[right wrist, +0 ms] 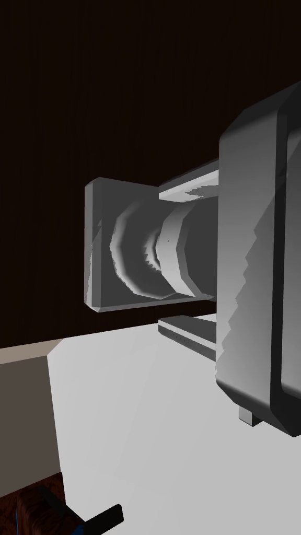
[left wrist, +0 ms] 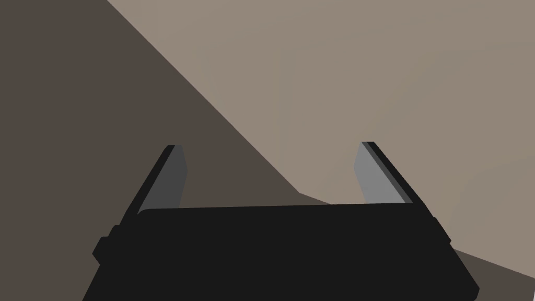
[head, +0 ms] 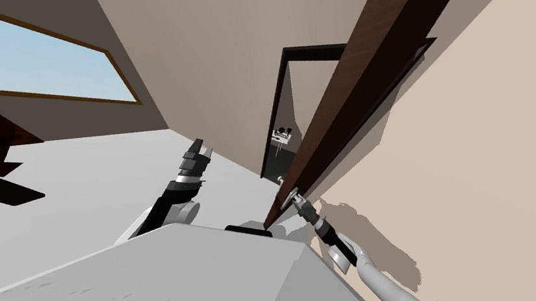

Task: Pull the door open

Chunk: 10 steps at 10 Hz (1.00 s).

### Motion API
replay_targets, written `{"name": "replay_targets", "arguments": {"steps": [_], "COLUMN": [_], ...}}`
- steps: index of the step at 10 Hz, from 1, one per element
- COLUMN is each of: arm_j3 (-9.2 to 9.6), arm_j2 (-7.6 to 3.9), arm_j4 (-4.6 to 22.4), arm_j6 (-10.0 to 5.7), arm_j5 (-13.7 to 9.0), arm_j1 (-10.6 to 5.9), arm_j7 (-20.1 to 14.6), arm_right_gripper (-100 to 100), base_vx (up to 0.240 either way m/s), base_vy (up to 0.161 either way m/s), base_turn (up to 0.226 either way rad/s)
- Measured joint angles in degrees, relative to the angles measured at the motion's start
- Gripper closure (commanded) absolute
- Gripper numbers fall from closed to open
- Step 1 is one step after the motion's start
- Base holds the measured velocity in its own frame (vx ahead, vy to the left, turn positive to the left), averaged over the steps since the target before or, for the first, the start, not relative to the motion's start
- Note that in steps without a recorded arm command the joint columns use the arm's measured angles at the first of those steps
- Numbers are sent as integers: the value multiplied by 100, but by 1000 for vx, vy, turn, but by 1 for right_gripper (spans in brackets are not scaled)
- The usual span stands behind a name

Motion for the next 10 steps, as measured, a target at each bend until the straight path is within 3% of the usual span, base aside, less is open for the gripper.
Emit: {"name": "replay_targets", "arguments": {"steps": [2,5,10], "arm_j3": [-34,-62,-73], "arm_j2": [55,89,100], "arm_j4": [225,355,481], "arm_j6": [-144,-275,-379], "arm_j5": [0,0,1], "arm_j1": [-89,-154,-199], "arm_j7": [-66,-114,-162], "arm_right_gripper": [100,100,100], "base_vx": [-33,18,-4], "base_vy": [95,36,11], "base_turn": [63,20,11]}}
